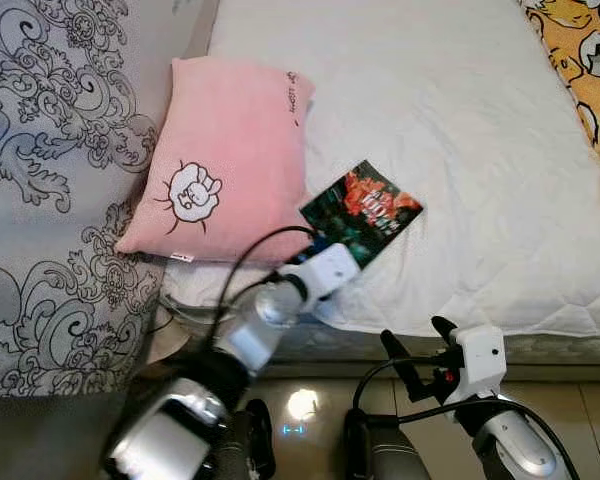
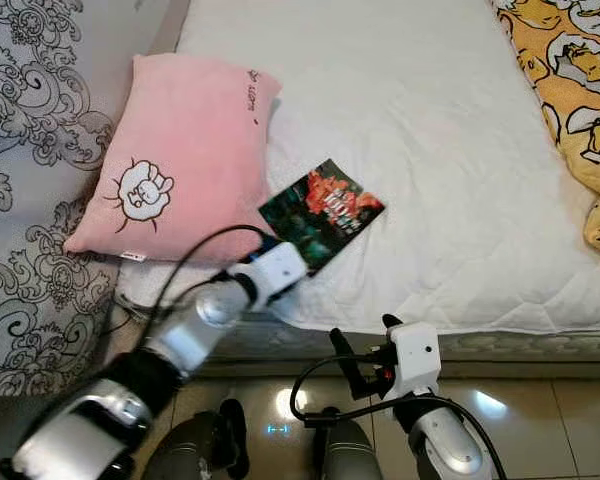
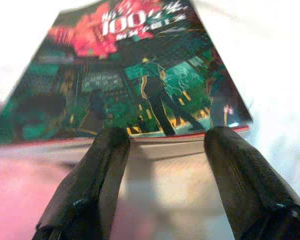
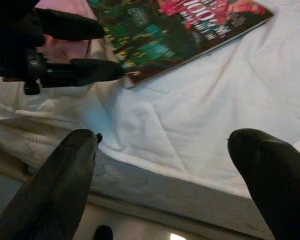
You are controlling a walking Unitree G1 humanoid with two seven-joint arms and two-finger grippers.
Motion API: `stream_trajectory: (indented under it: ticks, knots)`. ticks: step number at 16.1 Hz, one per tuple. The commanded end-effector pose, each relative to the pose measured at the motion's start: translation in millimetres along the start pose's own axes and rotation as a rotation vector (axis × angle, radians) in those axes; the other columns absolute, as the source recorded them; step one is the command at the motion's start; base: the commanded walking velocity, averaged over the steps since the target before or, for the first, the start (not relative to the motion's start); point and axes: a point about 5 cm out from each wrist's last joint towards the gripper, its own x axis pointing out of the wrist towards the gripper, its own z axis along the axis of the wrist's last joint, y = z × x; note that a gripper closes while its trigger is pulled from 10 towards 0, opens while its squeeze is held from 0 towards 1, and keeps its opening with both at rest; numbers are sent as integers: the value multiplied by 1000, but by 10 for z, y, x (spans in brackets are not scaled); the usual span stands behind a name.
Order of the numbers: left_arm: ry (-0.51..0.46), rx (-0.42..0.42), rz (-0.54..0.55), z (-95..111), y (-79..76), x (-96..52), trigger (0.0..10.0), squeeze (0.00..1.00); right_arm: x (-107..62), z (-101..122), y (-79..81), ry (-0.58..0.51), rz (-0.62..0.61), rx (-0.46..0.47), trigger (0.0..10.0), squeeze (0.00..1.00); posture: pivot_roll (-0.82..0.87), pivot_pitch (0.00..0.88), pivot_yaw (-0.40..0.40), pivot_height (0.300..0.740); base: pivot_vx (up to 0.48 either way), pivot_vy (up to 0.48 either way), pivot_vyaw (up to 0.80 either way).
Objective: Clean up the room
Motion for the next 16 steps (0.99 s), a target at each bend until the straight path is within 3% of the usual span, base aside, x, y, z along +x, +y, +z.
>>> stream_trajectory:
  ticks: [1,5,10,12,13,16]
  knots:
    - [-81,-26,-9,218,-76,64,10000,0,-24,-12,-2,14,3,-7,10000,0,-177,257,-1,740,0,0,0]
    - [-79,-15,-3,265,-97,99,10000,0,-2,-8,-1,12,5,-7,10000,0,-176,256,4,740,0,0,0]
    - [-36,1,41,143,63,62,10000,0,22,-9,-8,9,1,-8,10000,0,-175,249,9,740,0,0,0]
    - [-29,-6,47,23,138,-57,10000,0,47,10,-20,-2,-6,-11,10000,0,-169,237,15,740,0,0,0]
    - [-98,-83,83,-38,258,-266,10000,0,117,77,-56,-39,-29,-13,10000,0,-145,207,28,740,0,0,0]
    - [-252,-237,145,59,393,-565,10000,0,255,178,-86,-100,-81,-12,10000,0,-104,157,42,740,0,0,0]
